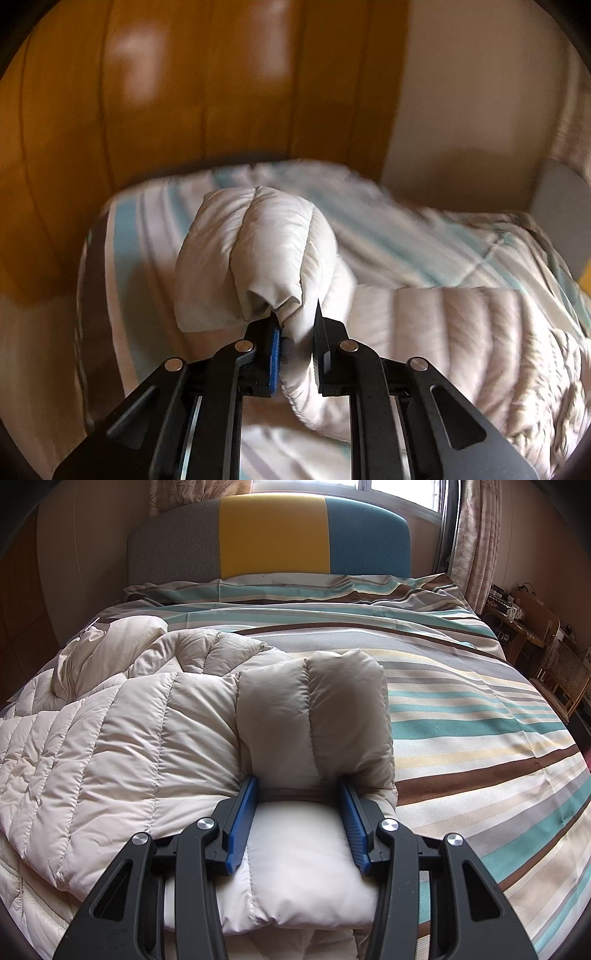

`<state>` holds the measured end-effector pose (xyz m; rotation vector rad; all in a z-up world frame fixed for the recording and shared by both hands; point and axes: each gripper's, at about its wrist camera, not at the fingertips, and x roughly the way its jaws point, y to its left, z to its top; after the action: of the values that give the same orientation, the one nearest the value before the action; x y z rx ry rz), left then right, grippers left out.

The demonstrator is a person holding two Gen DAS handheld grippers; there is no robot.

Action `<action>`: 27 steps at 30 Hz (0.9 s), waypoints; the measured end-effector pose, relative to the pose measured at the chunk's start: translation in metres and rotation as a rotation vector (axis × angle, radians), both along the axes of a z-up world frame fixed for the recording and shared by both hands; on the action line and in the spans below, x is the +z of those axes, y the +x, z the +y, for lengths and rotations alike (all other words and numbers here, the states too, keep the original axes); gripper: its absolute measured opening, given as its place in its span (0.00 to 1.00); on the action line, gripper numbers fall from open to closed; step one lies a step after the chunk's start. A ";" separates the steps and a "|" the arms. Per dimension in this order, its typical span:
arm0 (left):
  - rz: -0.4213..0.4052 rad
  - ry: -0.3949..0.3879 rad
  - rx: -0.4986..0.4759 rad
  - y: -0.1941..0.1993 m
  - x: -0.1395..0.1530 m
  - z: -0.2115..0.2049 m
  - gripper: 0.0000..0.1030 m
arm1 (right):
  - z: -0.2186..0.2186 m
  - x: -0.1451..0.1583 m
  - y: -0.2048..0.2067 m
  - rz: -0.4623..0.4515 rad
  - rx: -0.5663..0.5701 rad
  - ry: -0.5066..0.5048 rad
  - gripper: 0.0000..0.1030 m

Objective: Fold large clothes
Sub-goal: 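Close the left gripper on the other sleeve cuff while the right gripper holds the hem, then fold the sleeve across the jacket body with the left gripper and release while the right holds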

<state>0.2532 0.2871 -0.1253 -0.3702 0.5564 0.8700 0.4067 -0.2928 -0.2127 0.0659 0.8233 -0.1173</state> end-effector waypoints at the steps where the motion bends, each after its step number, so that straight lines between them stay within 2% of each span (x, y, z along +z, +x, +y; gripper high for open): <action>1: -0.011 0.044 -0.031 0.003 0.008 -0.012 0.14 | 0.000 0.000 0.000 0.000 0.000 0.000 0.43; 3: -0.035 0.083 -0.092 0.009 0.019 -0.029 0.14 | 0.000 0.000 0.000 0.000 0.000 -0.001 0.43; 8: -0.065 0.092 -0.204 0.023 0.036 -0.063 0.14 | 0.000 0.000 0.000 0.000 0.000 -0.001 0.43; 13: -0.079 0.138 -0.340 0.037 0.044 -0.114 0.14 | 0.000 0.000 0.000 -0.001 -0.001 0.000 0.43; 20: -0.046 0.173 -0.501 0.054 0.029 -0.189 0.14 | 0.000 0.000 0.000 -0.001 -0.001 0.000 0.43; 27: -0.030 0.262 -0.694 0.061 0.022 -0.271 0.14 | 0.000 0.000 0.000 -0.001 -0.001 0.000 0.43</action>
<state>0.3147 0.0159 -0.1034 0.0583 0.4873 0.2578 0.4065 -0.2930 -0.2129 0.0662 0.8223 -0.1187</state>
